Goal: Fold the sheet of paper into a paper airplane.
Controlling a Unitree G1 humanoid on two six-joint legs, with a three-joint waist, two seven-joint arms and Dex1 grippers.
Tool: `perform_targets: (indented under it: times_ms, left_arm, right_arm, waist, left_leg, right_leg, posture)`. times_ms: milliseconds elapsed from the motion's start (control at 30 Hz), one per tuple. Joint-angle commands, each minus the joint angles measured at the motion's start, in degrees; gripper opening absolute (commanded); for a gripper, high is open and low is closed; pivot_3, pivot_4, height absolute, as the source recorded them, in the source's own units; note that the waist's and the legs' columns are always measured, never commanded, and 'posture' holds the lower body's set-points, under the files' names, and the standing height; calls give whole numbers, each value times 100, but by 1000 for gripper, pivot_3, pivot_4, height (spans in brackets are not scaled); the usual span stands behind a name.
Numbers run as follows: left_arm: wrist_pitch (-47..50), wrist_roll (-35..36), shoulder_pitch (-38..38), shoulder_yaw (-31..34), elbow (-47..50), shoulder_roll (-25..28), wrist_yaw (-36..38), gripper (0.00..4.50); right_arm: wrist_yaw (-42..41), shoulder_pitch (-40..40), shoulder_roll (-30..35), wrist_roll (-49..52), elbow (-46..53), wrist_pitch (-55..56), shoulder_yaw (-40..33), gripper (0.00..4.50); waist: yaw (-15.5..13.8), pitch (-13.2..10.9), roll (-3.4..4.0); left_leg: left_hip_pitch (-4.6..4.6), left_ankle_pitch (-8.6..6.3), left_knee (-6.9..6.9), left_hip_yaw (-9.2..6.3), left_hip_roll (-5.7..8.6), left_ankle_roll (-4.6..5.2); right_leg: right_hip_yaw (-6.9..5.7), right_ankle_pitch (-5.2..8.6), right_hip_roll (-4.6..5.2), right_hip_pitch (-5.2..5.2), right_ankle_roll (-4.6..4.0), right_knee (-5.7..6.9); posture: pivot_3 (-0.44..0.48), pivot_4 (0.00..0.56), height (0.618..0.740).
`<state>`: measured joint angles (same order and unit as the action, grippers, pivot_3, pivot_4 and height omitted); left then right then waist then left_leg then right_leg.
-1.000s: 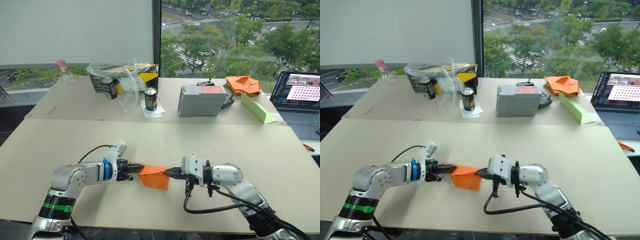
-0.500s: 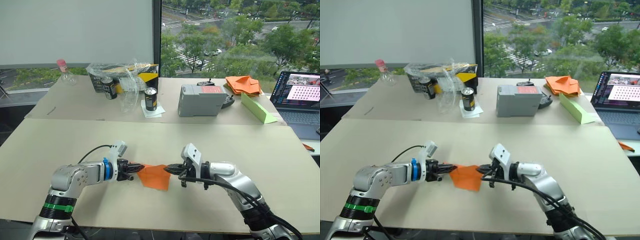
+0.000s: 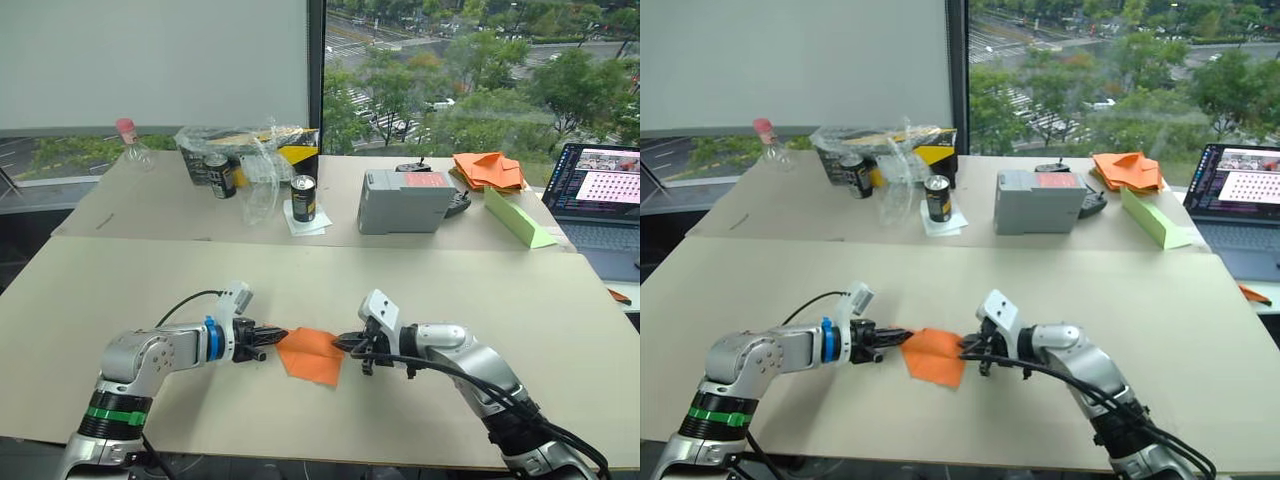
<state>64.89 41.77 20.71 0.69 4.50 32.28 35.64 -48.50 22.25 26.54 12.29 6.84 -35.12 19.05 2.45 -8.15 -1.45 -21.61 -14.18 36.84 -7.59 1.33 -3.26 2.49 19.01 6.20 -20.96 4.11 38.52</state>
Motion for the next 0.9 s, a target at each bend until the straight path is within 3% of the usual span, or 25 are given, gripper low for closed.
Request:
perform_targets:
  times_ms: [33, 300, 667, 900]
  left_arm:
    - [159, -139, -111, -52, 30, 25, -103, 0]
    - [250, -53, -43, 199, 91, -62, -261, 0]
    - [1052, 865, 345, 1110, 1200, -616, -867, 0]
    - [898, 704, -36, 519, 1736, -289, -654, 0]
  right_arm:
    - [129, -63, 146, -314, -291, -156, 153, 19]
    - [143, -47, 138, -374, -293, -82, 230, 19]
    - [57, -90, 231, -472, -325, 29, 319, 19]
    - [64, -39, 208, -473, -359, 48, 342, 19]
  waist:
    - [2, 5, 0]
    - [1, 5, 0]
    - [-1, 5, -1]
    - [-2, 5, -1]
  left_leg:
    - [3, 0, 0, 0, 0, 0]
    - [44, -9, -4, -2, -2, 15]
    - [44, -10, -4, -4, -2, 17]
    - [44, -11, -5, -3, -2, 19]
  right_leg:
    - [0, 0, 0, 3, 0, 0]
    - [-5, 1, -2, 56, 1, -23]
    - [-7, 1, -2, 65, 1, -41]
    - [-6, 1, -2, 65, 1, -44]
  posture:
    - [0, 150, 740]
    - [0, 150, 740]
    - [0, 150, 740]
    - [0, 150, 740]
